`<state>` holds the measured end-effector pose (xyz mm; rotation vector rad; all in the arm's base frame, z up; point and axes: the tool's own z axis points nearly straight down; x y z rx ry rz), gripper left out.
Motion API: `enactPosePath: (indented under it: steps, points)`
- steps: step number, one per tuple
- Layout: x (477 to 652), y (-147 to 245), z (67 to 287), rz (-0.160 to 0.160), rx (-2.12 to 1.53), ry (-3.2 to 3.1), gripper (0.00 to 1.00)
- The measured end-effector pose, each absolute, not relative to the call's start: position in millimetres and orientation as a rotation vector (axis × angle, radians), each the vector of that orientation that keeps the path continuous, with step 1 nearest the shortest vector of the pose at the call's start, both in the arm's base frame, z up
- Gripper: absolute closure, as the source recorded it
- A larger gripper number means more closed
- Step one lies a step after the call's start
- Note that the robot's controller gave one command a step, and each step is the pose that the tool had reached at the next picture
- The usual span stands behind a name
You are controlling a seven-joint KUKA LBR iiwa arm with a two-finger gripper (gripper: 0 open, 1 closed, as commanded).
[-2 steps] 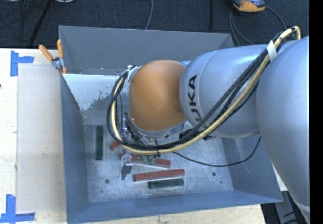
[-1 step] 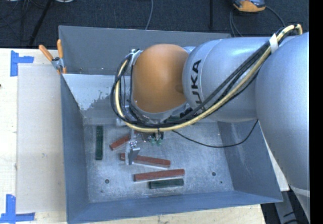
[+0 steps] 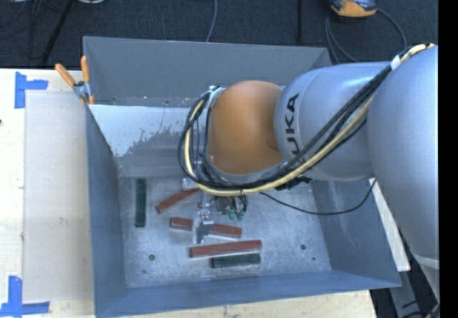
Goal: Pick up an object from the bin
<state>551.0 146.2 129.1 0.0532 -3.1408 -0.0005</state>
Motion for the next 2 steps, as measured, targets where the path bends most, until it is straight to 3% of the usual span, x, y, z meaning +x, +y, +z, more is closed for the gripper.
enactPosePath:
  steps: [1,2]
  points:
    - [575.7,138,102,0.000,-0.191,-3.137,0.00]
    - [541.4,95,76,-0.018,-0.127,-3.161,1.00]
